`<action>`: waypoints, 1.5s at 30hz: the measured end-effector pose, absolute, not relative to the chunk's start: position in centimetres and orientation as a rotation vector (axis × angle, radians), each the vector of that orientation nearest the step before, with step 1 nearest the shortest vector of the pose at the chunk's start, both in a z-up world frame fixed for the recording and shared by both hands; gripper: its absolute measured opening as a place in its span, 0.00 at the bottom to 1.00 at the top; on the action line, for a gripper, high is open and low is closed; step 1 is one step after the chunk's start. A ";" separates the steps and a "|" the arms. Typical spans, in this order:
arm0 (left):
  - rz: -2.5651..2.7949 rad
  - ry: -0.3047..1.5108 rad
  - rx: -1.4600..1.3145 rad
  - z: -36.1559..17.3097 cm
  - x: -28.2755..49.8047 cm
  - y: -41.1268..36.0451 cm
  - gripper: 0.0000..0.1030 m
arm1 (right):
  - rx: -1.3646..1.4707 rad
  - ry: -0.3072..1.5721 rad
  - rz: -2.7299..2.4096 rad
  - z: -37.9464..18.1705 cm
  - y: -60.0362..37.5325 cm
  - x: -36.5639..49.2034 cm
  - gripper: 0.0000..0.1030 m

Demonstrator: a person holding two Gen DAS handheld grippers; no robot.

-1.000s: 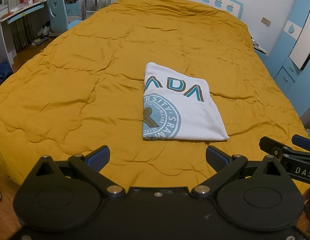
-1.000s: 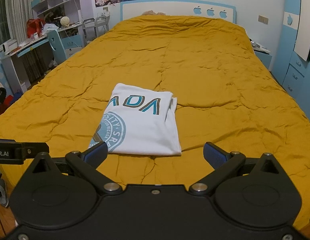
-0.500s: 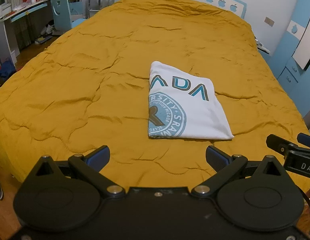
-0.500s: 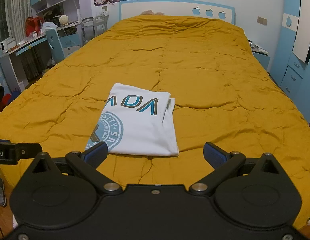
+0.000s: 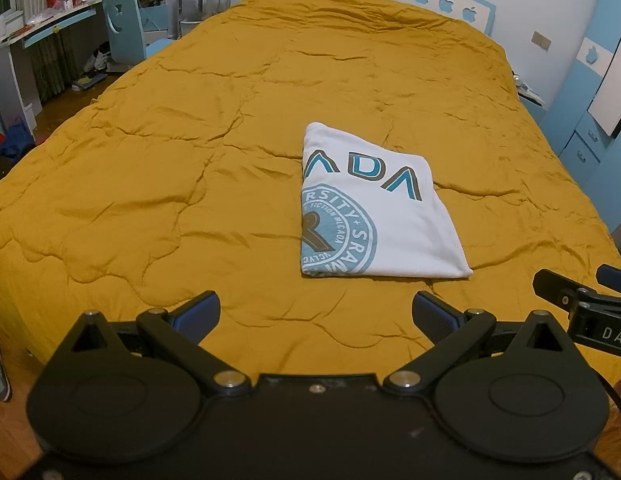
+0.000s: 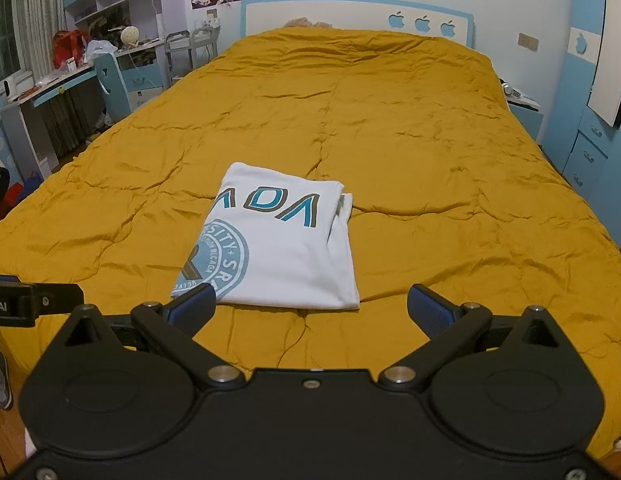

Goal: Fold small clothes

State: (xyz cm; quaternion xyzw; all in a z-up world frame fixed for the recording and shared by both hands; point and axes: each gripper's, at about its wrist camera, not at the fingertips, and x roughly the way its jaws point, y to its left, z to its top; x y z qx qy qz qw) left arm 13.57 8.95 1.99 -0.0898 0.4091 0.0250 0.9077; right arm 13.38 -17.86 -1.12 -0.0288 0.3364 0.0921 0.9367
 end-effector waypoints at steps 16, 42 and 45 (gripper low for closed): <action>0.040 0.843 -0.180 1.9 13.7 8.8 1.00 | -0.063 0.690 0.190 -1.2 -17.8 13.5 1.00; 0.011 0.785 -0.168 2.2 13.2 8.6 1.00 | -0.064 0.693 0.190 -1.3 -17.8 13.5 1.00; 0.007 0.793 -0.175 2.2 13.3 8.6 1.00 | -0.065 0.693 0.188 -1.3 -17.8 13.6 1.00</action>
